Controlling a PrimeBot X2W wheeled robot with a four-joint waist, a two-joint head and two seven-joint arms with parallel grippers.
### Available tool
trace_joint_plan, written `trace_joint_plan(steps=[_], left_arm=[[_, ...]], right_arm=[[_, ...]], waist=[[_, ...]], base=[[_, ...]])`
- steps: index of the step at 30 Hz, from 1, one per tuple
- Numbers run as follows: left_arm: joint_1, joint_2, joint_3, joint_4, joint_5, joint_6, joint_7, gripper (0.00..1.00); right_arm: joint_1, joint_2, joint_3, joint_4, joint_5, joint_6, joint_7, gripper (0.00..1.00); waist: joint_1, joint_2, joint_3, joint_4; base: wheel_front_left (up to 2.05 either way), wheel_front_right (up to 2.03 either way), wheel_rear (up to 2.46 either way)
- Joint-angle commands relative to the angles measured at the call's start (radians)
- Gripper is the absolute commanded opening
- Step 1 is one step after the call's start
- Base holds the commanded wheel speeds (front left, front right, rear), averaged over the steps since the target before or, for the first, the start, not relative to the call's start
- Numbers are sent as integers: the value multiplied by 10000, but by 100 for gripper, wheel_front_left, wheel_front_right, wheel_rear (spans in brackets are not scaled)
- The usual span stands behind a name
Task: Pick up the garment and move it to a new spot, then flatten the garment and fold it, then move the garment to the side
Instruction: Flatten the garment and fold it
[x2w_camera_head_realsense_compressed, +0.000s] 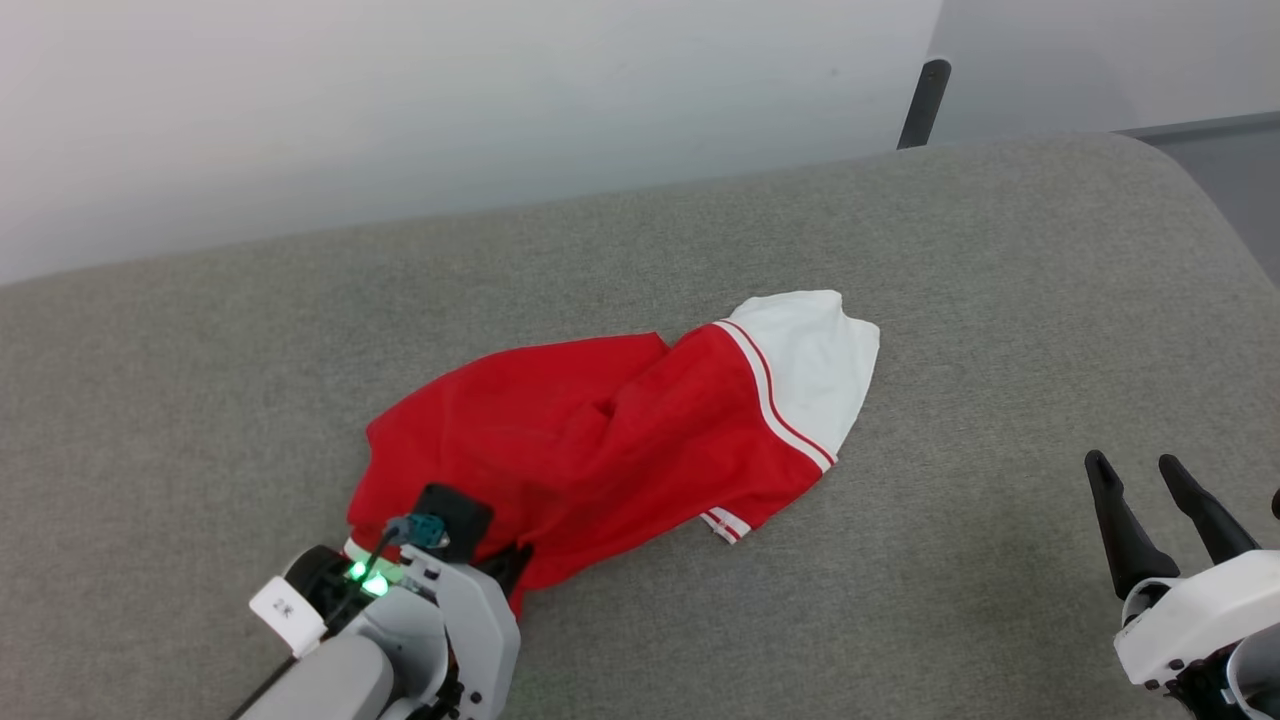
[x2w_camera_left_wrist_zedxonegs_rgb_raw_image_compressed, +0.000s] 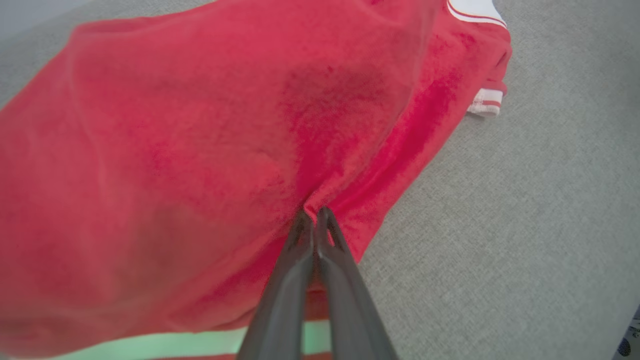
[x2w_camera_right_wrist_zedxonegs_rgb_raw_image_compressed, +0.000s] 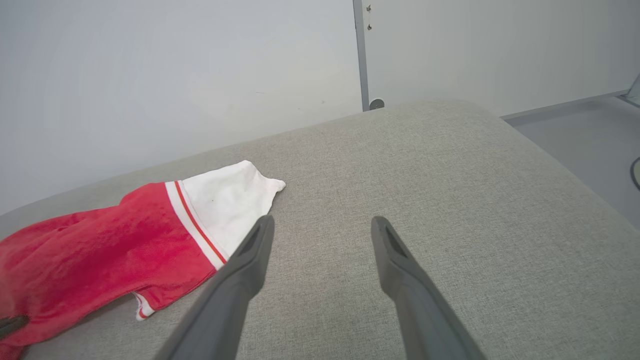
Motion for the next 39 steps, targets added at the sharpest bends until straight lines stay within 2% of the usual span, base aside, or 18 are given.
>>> trace_joint_plan(steps=[1,6,9,13,18,23,29,33,39], left_arm=[[-138,-28,-30,83,48,-65,-40,0],[-431,42,-48,8,39,-168,96,0],[-690,147,-159,-330,-200,-421,597,0],[-1352,523,-270,-993,-512,-703,1700,0],[-2475,1118,-363,-1765,-875,-852,3091,0],[-3737,1633,-527,-1985,-916,-925,3758,0],[-5143,1912,-1230,-1302,-1085,-938,3645,0],[-6039,1943,-2218,-588,-1167,-941,3000,0],[-6711,1645,-3541,991,-1972,-943,2233,0]], right_arm=[[-99,65,22,32,29,-7,-60,100],[-130,95,20,70,22,-7,-111,100],[-125,101,47,55,57,-7,-58,100],[-197,59,115,-1,21,-7,-58,100],[-286,78,342,-42,125,-7,-109,100],[-448,99,552,-44,264,-7,-198,100],[-615,127,817,117,420,-7,-343,100],[-781,136,1031,243,521,-7,-469,100],[-1063,148,1406,492,622,-7,-614,100]], waist=[[0,-1,36,26],[0,-1,63,129],[0,-1,77,206],[0,-1,115,264],[0,-1,264,161],[0,-1,532,-53],[0,-1,977,-370],[0,-1,1307,-561],[0,-1,1592,-690]], base=[[0,0,0],[0,0,0],[0,0,0],[0,0,0],[0,0,0],[0,0,0],[0,0,0],[0,0,0],[0,0,0]])
